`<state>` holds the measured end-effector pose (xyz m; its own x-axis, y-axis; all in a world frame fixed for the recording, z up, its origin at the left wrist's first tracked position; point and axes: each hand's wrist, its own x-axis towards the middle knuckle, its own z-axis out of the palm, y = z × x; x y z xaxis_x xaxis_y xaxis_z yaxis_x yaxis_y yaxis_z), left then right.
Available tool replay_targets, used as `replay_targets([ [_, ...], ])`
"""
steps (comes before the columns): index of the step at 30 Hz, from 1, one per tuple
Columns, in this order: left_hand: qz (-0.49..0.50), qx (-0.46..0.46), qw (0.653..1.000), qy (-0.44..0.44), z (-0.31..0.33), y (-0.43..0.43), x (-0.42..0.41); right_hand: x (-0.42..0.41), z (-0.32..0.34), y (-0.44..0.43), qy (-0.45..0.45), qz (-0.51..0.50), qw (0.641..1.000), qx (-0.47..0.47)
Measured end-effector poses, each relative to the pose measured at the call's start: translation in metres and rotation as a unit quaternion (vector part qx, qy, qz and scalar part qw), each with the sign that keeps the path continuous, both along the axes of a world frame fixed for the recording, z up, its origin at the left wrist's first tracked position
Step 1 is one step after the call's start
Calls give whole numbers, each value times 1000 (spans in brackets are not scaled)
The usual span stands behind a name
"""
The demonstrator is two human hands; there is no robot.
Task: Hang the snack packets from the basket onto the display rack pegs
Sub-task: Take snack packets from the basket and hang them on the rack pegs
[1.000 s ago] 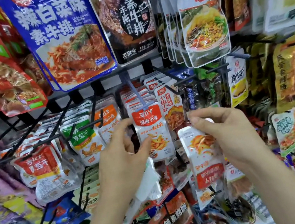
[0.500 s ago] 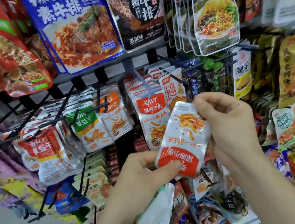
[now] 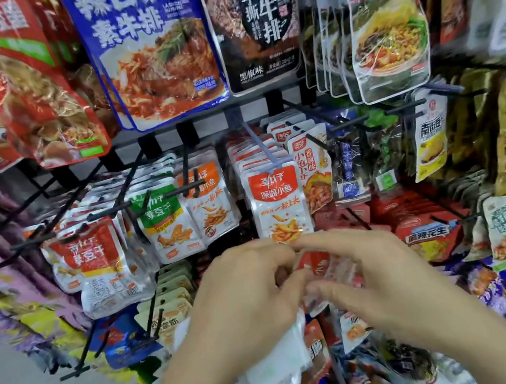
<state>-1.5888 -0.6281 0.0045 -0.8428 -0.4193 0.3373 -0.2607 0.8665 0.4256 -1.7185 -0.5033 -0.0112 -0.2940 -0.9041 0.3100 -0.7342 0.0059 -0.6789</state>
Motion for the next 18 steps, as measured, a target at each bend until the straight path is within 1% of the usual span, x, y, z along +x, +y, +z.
replay_targets([
  [1,5,33,999,24,2,-2,-1,-2,0,-3,-79,-5,996,-38],
  [2,11,82,995,51,3,-5,-3,-5,-1,-6,-135,-16,988,-66],
  [3,16,128,989,72,4,-7,-4,-7,-2,-9,-156,-28,984,-86],
  [5,25,189,976,105,7,-9,-7,-11,-2,-15,-172,-39,978,-108],
  [10,62,263,943,193,19,-16,-25,-15,7,-44,-293,-40,944,-144],
  [12,79,292,927,223,23,-22,-33,-17,12,-55,-323,-55,930,-167],
  [16,128,335,890,284,26,-29,-52,-19,18,-72,-335,-99,919,-183],
  [18,146,332,885,291,25,-32,-59,-21,19,-78,-336,-117,915,-189],
])
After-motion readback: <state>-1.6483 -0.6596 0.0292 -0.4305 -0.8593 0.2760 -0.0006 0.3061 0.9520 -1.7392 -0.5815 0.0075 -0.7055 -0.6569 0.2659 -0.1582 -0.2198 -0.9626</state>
